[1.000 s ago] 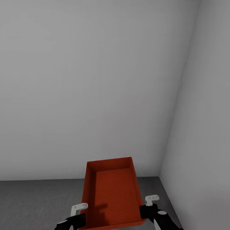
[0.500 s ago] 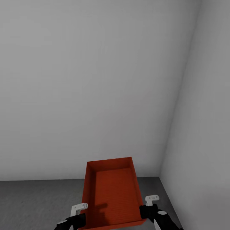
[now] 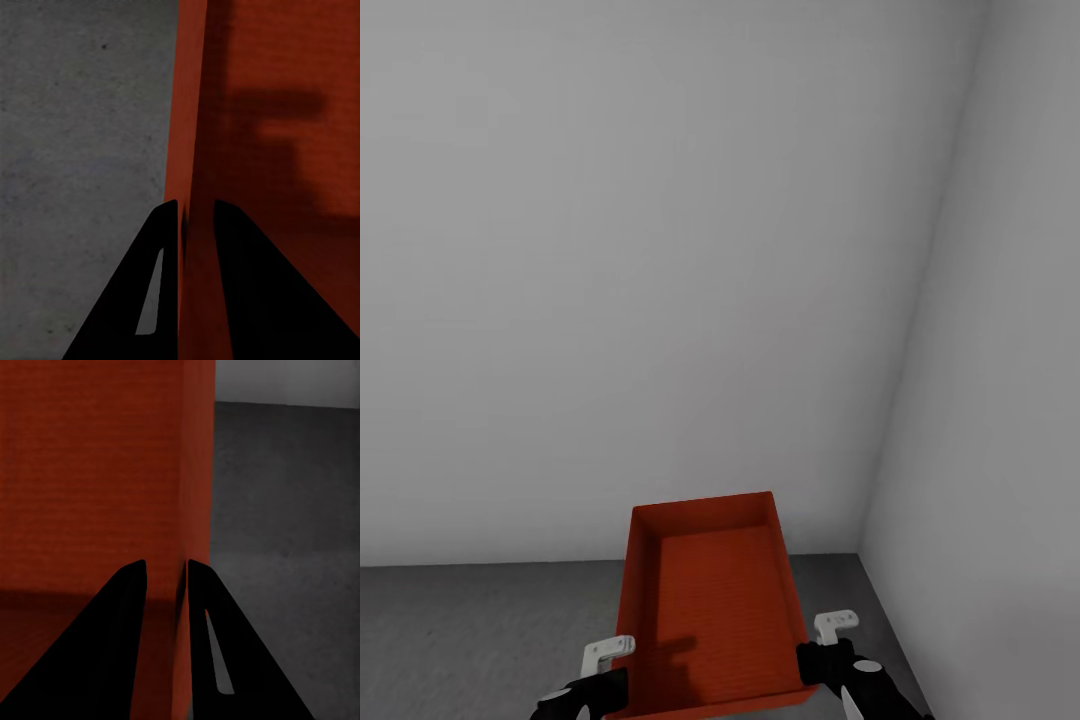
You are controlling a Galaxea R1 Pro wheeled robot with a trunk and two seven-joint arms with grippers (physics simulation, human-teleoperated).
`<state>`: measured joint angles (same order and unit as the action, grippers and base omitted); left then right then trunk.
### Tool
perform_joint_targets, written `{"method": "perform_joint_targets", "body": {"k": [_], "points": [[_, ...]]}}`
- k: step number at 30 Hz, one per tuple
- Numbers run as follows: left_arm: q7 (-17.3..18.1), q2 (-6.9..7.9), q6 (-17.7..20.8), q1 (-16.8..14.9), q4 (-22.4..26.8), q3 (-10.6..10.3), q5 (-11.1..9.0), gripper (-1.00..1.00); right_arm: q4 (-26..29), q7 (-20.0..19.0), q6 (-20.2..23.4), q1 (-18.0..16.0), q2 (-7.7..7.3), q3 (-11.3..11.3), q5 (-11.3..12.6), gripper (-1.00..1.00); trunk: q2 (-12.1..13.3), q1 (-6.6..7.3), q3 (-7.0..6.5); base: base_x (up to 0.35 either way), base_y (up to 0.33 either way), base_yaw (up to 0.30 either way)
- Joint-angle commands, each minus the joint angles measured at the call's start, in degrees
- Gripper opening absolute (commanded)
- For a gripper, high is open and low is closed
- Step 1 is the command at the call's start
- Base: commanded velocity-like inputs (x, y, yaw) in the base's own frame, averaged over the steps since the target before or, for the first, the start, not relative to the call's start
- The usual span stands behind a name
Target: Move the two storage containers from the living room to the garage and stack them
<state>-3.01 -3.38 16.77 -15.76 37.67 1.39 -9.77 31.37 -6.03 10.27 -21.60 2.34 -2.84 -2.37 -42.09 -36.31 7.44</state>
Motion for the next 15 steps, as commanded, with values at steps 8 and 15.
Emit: {"method": "perform_joint_targets", "body": {"k": [8, 15], "points": [[-1.6, 1.09, -4.0, 0.0, 0.2, 0.0, 2.9, -1.00, 0.0, -2.1, 0.4, -0.1, 0.03, 0.2, 2.8, -1.00, -0.1, -0.01, 0.10, 0.013, -0.113, 0.000], [-1.6, 1.10, -4.0, 0.0, 0.2, 0.0, 2.9, -1.00, 0.0, -2.1, 0.4, -0.1, 0.01, 0.2, 2.8, -1.00, -0.1, -0.01, 0.10, 0.005, -0.022, 0.000]]}}
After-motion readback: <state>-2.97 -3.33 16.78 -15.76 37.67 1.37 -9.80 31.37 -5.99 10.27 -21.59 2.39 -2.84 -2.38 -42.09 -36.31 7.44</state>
